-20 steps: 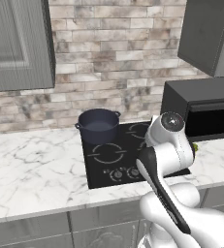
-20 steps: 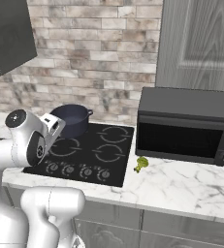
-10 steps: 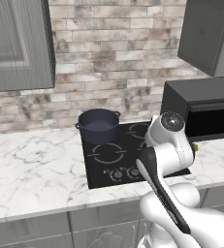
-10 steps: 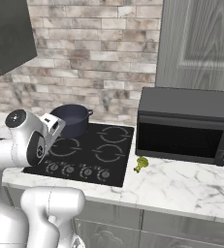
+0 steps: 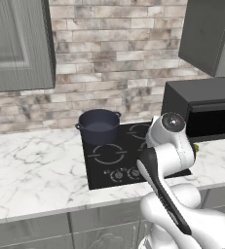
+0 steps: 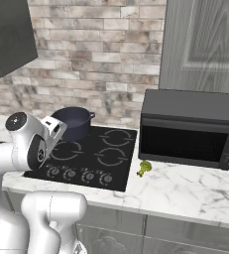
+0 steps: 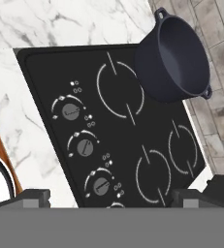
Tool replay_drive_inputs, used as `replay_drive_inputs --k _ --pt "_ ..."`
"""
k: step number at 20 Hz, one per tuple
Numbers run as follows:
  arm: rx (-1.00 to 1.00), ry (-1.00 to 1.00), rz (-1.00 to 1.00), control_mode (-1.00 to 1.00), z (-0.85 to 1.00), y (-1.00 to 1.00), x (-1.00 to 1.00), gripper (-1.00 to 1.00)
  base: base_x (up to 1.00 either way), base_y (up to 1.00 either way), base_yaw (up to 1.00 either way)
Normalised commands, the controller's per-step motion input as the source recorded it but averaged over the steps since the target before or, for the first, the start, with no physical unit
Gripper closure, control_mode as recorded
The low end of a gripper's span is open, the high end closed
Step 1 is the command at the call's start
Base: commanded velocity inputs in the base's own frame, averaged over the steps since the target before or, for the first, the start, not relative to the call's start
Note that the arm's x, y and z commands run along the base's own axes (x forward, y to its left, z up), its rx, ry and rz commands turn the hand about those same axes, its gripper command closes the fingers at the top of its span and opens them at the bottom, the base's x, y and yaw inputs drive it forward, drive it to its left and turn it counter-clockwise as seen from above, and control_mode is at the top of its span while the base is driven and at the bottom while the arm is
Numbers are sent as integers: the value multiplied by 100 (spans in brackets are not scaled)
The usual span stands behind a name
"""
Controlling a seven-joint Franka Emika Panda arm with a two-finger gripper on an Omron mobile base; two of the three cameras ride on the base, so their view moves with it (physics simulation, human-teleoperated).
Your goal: Turn on the burner for the pot on the stove. Wait thirty seconds for the pot to heat up. Then add the broccoli to the pot.
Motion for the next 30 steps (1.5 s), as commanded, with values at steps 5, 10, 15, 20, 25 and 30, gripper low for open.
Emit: replay_drive_inputs --k 5,10,15,20,25,30 --pt "0 0 0 -100 0 0 0 -100 0 0 0" --pt "0 0 0 -100 0 0 0 -100 0 0 0" --pt "0 0 0 -100 0 0 0 -100 0 0 0" --pt "0 0 0 -100 0 0 0 -100 0 0 0" --pt "0 0 0 -100 0 0 0 -100 0 0 0" --pt "0 0 0 -100 0 0 0 -100 0 0 0"
